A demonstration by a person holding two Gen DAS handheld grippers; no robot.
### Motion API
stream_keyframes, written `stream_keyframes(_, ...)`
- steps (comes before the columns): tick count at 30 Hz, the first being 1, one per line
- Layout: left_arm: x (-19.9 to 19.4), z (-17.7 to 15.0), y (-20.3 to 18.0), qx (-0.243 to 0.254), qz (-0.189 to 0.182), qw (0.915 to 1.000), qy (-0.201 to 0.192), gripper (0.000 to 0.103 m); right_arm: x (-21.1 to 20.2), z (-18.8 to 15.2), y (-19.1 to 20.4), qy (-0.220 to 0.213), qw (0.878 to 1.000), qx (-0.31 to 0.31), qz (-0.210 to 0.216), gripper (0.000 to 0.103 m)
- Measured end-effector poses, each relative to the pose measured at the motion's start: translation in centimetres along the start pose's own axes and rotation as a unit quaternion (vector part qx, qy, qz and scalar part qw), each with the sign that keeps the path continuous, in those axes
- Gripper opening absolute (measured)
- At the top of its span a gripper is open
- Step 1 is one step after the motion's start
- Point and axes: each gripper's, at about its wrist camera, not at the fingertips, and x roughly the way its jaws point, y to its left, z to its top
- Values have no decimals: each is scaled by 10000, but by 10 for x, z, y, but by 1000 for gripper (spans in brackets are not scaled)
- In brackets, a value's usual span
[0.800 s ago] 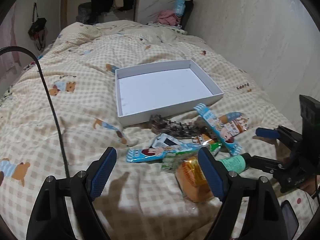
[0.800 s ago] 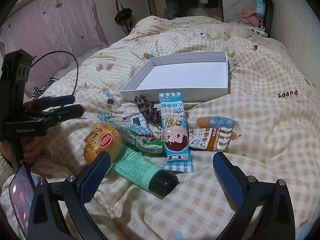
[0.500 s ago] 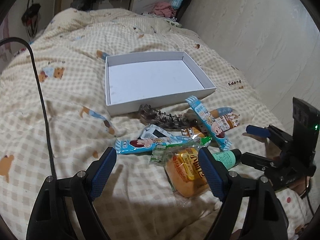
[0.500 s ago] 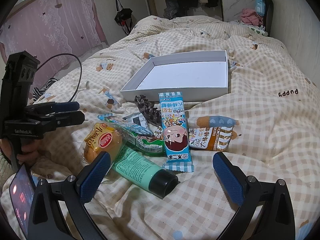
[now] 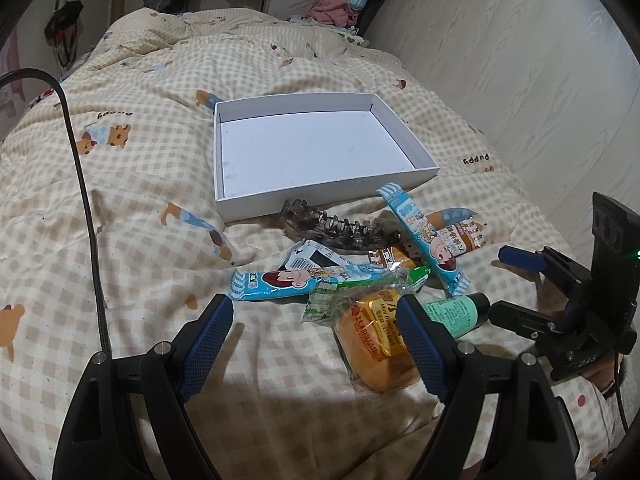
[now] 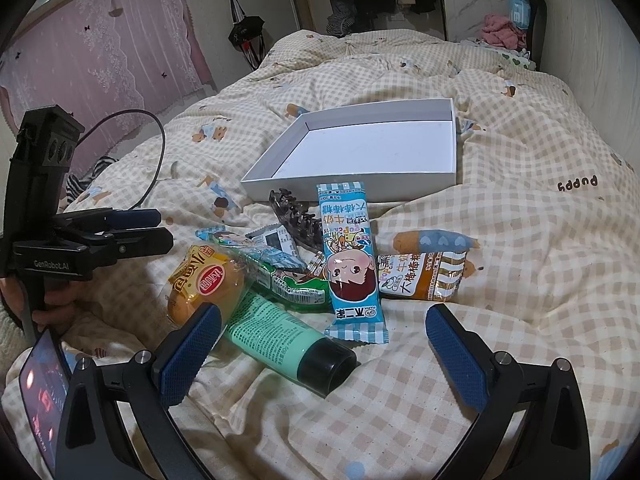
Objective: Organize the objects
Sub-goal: 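Move the left gripper down toward the wrapped orange bread bun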
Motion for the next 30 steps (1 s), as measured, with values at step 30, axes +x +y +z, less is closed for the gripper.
stream_keyframes(30, 63, 24, -40, -968, -48, 9604, 2613, 86, -4, 2, -13, 31, 9994, 331, -105, 103)
